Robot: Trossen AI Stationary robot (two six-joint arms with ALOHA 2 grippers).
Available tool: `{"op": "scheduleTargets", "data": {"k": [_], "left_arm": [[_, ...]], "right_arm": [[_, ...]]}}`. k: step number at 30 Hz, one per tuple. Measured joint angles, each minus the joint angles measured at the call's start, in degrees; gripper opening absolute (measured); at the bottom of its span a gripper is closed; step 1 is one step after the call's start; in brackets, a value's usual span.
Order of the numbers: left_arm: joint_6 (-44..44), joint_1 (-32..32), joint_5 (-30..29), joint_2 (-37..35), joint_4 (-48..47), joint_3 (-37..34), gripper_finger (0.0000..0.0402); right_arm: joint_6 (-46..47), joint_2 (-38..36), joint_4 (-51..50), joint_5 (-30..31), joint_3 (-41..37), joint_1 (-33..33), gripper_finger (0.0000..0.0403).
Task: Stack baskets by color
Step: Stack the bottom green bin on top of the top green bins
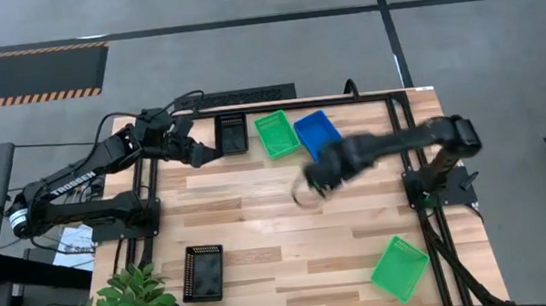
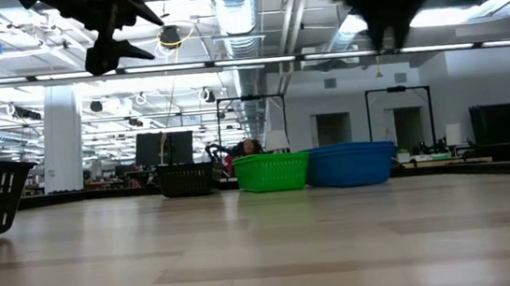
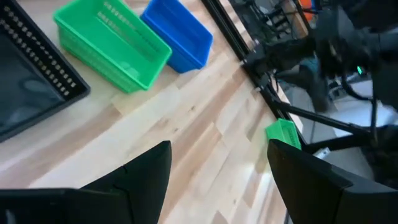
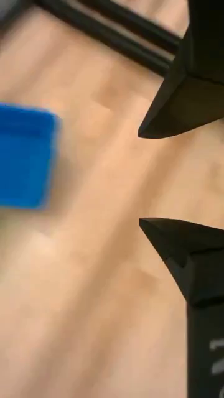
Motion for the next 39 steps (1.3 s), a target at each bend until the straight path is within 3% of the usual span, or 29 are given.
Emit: {"op": "scheduleTargets", "data": {"k": [11,17,26,35,39], "left_arm": [[-0.08,0.02,2.11,0.0,0.24,0.0,0.0256],[0.22,0.02,2.09,0.0,0.24,0.0,0.0256],[-0.13,0.02,2.06,0.0,0.24,0.0,0.0256],[-1.67,0.04,2.04,0.0,0.19,0.0,0.0256],[-2.11,0.04,2.04,0.0,0.16,0.0,0.0256]], "right_arm": [[27.83,-8.07,4.32,-20.05,-15.44,30.97,0.023],[44.36,-14.15,11.42,-20.92,-25.0,41.12,0.023],[48.59,-21.04,28.03,-23.05,-40.42,47.01,0.023],[48.73,-20.22,34.36,-25.86,-46.66,49.83,0.0227],[48.49,-19.62,37.69,-27.95,-48.8,49.82,0.0193]]}}
